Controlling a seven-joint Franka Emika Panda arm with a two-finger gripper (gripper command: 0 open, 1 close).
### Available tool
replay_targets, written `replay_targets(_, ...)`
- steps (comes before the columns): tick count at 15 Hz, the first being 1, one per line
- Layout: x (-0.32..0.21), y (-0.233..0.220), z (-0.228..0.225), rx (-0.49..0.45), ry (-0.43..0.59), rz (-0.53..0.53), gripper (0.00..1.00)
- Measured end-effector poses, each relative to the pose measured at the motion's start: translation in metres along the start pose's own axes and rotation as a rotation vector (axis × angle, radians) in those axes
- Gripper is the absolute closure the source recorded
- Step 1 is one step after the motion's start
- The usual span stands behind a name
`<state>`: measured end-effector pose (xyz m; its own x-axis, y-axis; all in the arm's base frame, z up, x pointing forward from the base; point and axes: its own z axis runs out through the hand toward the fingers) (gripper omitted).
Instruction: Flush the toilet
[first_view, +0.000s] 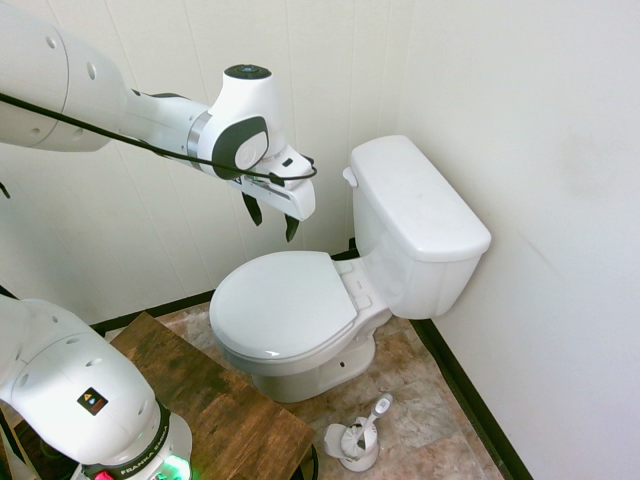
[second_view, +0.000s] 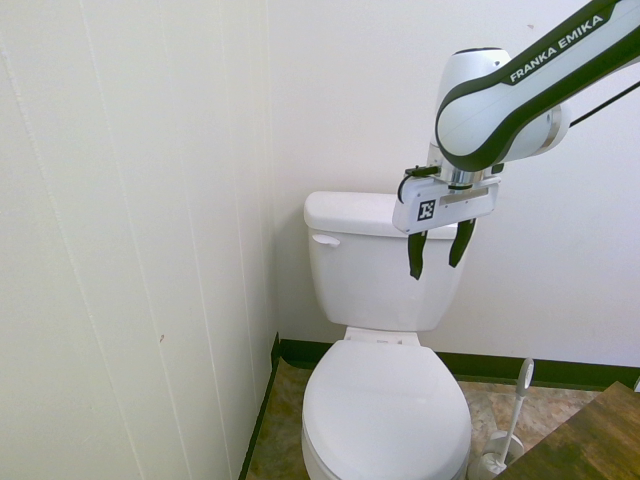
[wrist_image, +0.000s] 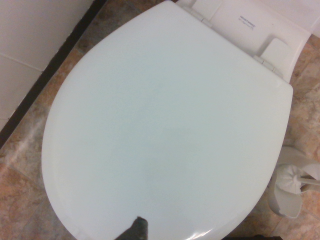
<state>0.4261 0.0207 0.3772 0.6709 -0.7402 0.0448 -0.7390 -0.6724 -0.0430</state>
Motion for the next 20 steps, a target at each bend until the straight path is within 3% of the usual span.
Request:
replay_targets(6, -0.002, -0.025, -0.015, 0.042, -0.011, -0.003, 0.0)
replay_targets(11, 0.016, -0.109, -0.009, 0.119, 0.054, 0.043, 0.0)
replay_targets(18, 0.089, -0.202, 0.048, 0.164, 0.209, 0.213, 0.0)
replay_targets(19, 0.094, -0.21, 0.049, 0.171, 0.224, 0.238, 1.0)
replay_targets(20, 0.099, -0.217, 0.049, 0.177, 0.239, 0.262, 1.0)
